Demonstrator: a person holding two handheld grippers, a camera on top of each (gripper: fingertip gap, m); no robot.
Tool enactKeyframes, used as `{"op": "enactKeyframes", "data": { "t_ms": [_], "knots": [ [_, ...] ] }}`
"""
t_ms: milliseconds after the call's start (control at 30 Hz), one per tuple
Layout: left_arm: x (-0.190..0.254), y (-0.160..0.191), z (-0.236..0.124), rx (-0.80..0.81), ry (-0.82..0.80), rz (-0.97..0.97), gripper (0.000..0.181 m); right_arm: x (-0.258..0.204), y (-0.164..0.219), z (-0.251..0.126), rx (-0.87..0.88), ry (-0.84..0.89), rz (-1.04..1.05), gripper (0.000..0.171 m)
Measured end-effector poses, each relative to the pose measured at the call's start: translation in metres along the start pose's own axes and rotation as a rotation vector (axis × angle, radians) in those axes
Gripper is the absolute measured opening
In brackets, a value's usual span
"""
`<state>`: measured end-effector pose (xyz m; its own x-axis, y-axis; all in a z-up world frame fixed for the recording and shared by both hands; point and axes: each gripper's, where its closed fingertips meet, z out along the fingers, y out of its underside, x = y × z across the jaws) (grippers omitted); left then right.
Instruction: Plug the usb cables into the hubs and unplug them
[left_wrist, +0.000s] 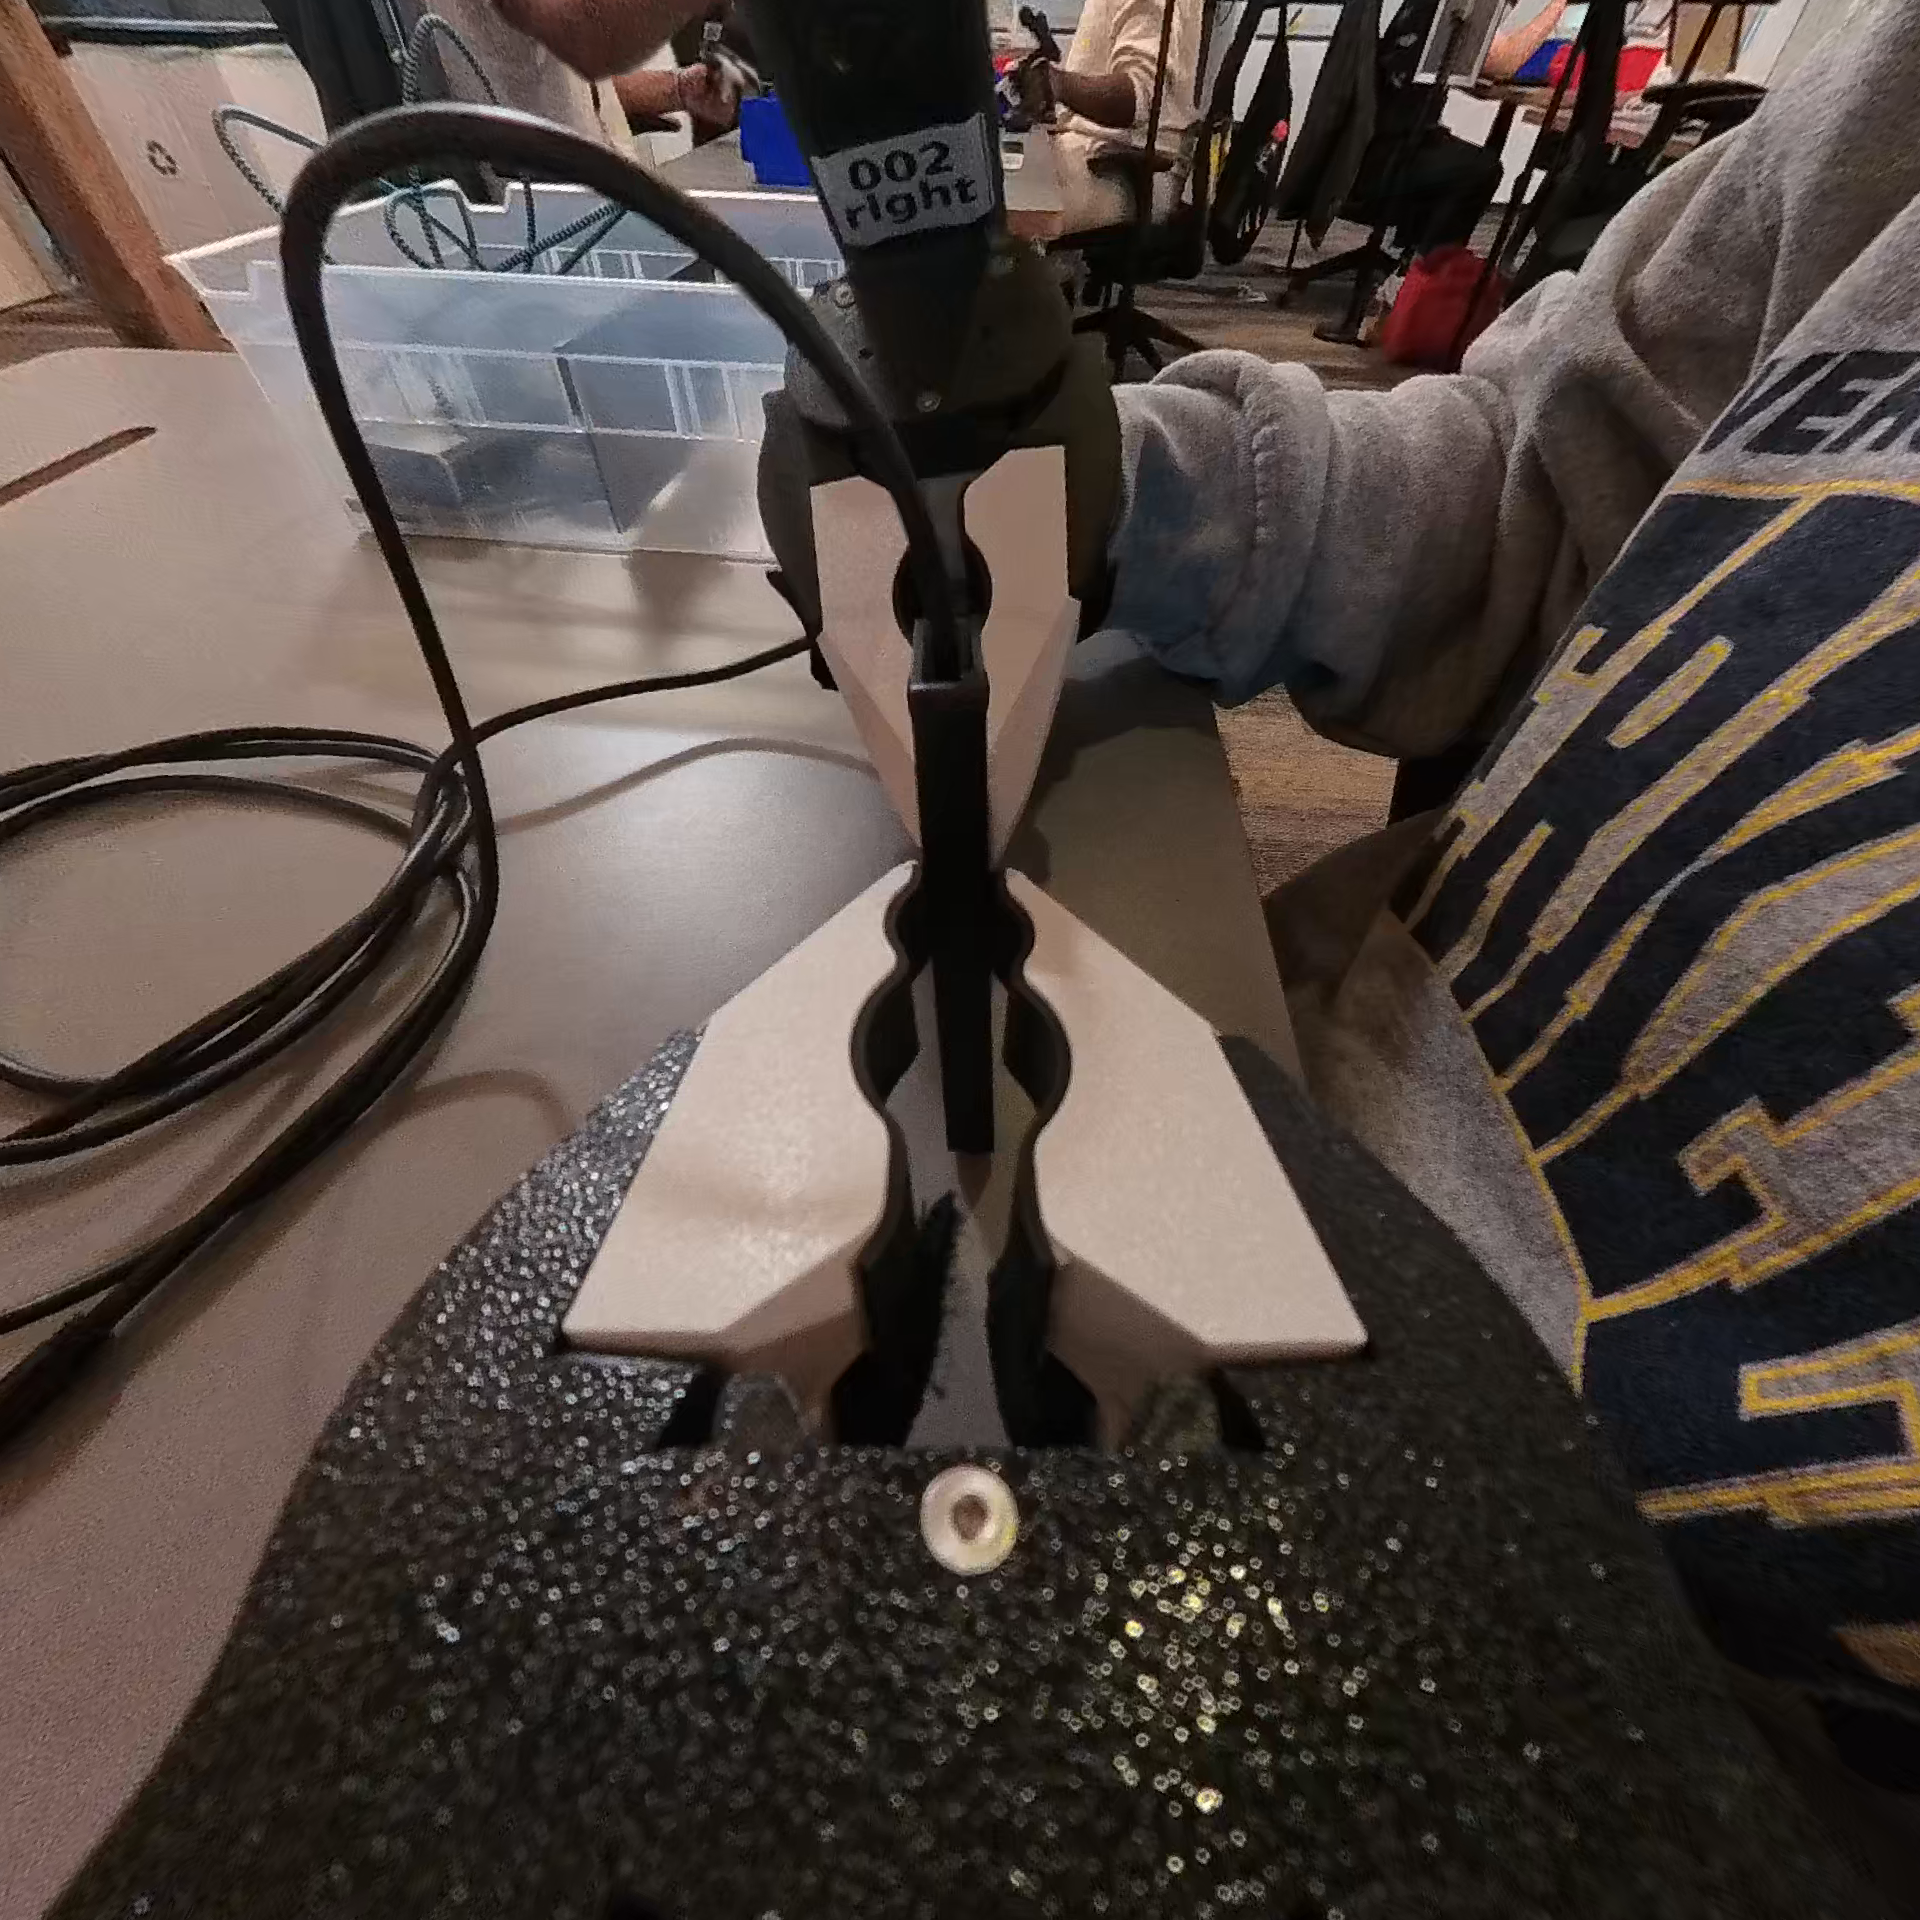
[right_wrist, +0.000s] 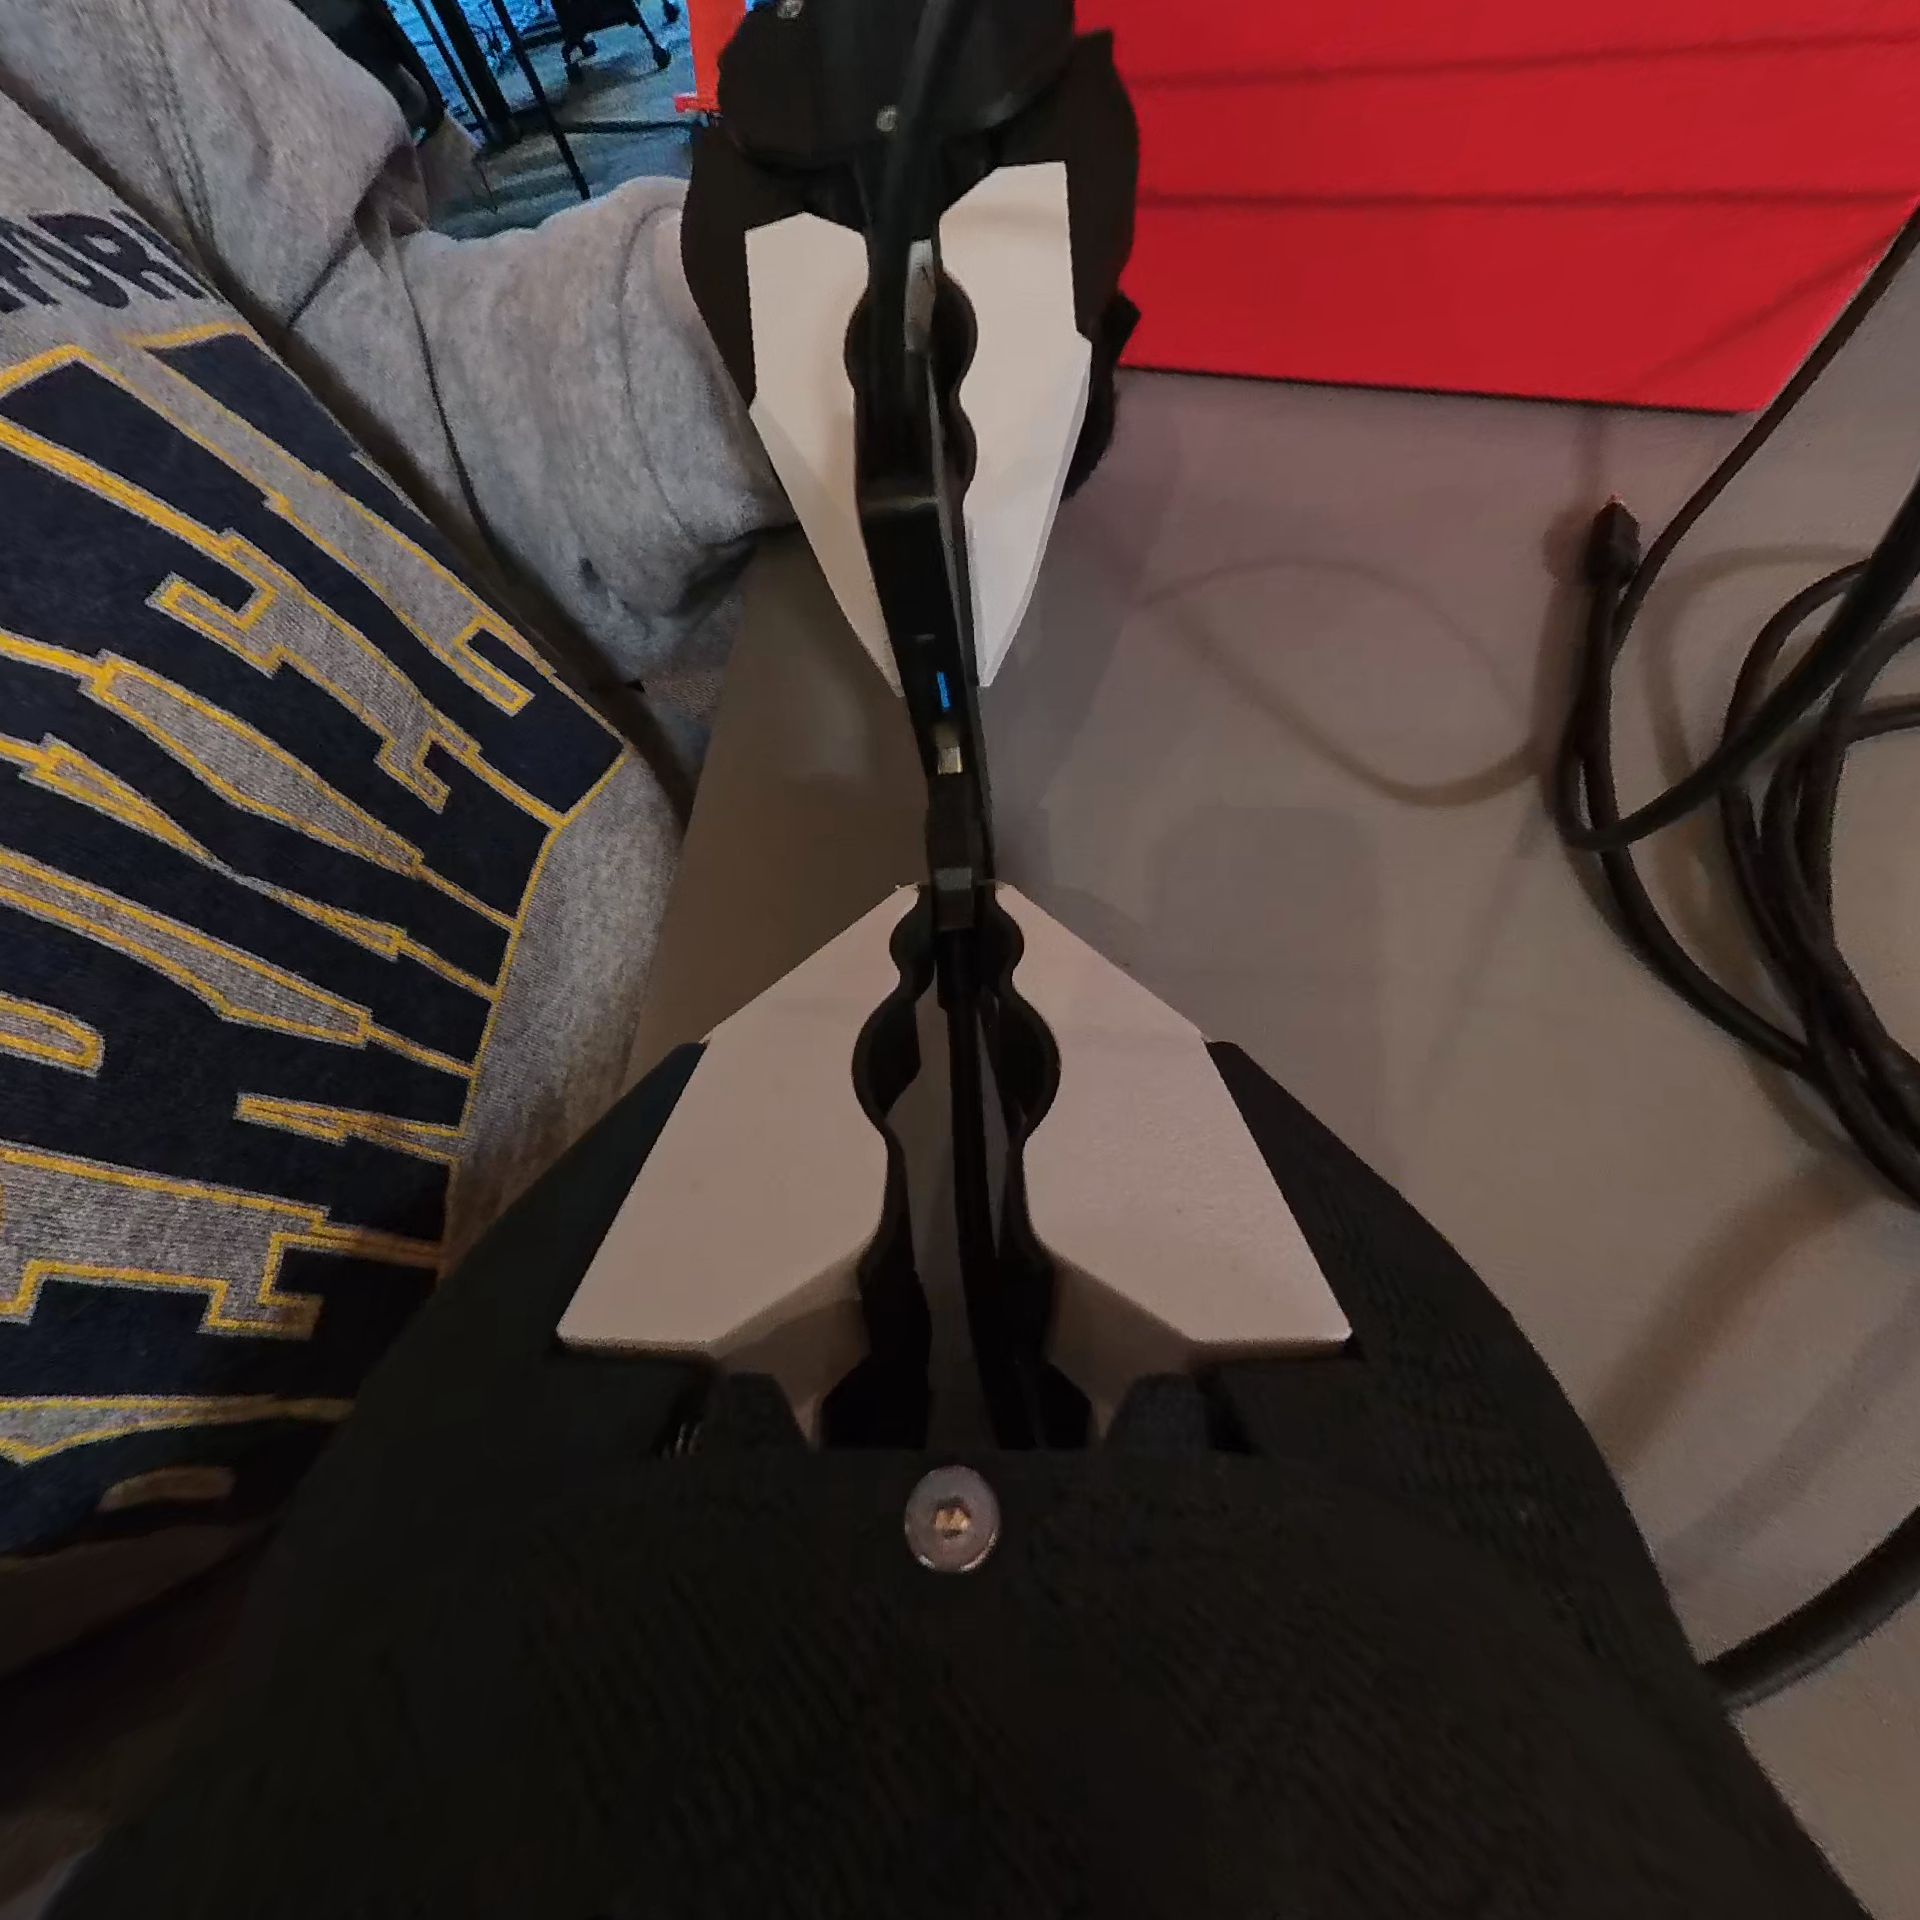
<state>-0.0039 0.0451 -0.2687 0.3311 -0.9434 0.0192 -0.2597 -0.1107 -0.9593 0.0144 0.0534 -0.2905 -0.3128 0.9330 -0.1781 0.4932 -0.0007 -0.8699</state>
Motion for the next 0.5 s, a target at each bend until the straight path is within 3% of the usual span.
{"op": "enactKeyframes", "data": {
  "t_ms": [400,500],
  "knots": [
    [0.001,-0.002,0.000,0.013,-0.006,0.020,0.009,0.000,0.006,0.018,-0.051,0.032,0.014,0.006],
    [0.003,-0.002,0.000,0.013,-0.014,0.054,0.009,-0.004,-0.002,0.018,0.010,-0.022,0.088,0.026]
  ]
}}
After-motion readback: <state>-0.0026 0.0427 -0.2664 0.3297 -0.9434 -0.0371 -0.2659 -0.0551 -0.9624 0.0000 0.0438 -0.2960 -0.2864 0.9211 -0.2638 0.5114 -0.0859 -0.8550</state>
